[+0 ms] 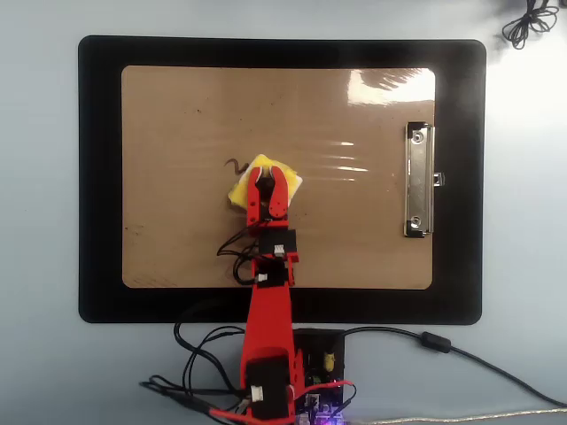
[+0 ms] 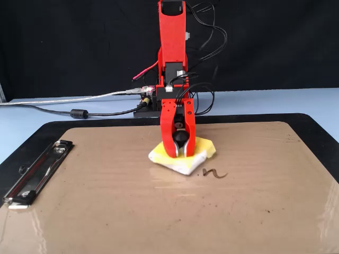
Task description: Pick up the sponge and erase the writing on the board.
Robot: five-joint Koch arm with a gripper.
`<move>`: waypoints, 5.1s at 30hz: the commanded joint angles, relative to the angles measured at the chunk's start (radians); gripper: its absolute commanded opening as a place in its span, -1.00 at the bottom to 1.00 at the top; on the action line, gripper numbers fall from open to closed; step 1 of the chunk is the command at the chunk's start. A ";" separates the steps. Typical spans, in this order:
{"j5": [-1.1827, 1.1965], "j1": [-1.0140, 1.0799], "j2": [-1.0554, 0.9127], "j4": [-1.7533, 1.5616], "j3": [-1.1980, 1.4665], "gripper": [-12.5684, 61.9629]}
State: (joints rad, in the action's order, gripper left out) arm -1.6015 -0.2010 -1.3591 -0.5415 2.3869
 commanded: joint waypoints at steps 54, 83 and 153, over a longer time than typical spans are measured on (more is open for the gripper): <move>-0.331 -0.577 0.129 0.138 -0.302 -0.88; -0.255 -0.574 -0.235 0.382 -0.009 -0.88; 0.511 0.353 -0.991 1.977 0.095 0.26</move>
State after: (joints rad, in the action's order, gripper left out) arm -1.0815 0.1396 -2.3102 1.4128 2.4927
